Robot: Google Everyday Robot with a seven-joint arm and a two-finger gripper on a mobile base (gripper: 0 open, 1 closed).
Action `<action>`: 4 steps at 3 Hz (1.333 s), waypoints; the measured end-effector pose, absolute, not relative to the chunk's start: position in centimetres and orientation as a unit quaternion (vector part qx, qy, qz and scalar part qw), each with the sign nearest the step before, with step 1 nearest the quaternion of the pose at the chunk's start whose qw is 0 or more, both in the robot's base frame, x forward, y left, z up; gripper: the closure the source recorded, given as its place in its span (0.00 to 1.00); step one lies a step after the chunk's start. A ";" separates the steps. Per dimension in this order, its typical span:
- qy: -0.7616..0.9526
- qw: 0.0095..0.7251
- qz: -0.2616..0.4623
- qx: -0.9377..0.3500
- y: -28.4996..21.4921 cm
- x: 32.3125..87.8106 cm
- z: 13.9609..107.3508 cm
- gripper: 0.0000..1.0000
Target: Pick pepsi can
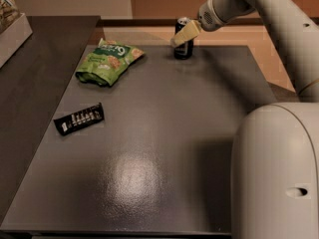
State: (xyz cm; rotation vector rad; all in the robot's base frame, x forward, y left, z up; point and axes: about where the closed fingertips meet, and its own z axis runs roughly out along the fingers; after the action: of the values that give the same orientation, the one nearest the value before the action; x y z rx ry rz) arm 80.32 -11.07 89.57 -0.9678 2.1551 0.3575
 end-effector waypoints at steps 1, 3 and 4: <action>0.835 0.372 0.149 -0.377 -10.9 80.6 89.9 0.41; 0.827 0.381 0.155 -0.383 -11.1 79.1 91.8 0.87; 0.816 0.389 0.152 -0.400 -11.3 76.9 94.0 1.00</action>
Offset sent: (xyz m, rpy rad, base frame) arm -0.0095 -0.0067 0.0273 0.0562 -0.0259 0.0151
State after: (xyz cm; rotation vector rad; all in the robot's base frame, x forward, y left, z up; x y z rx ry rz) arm 76.89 -11.34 94.01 -1.0174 2.0738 0.3866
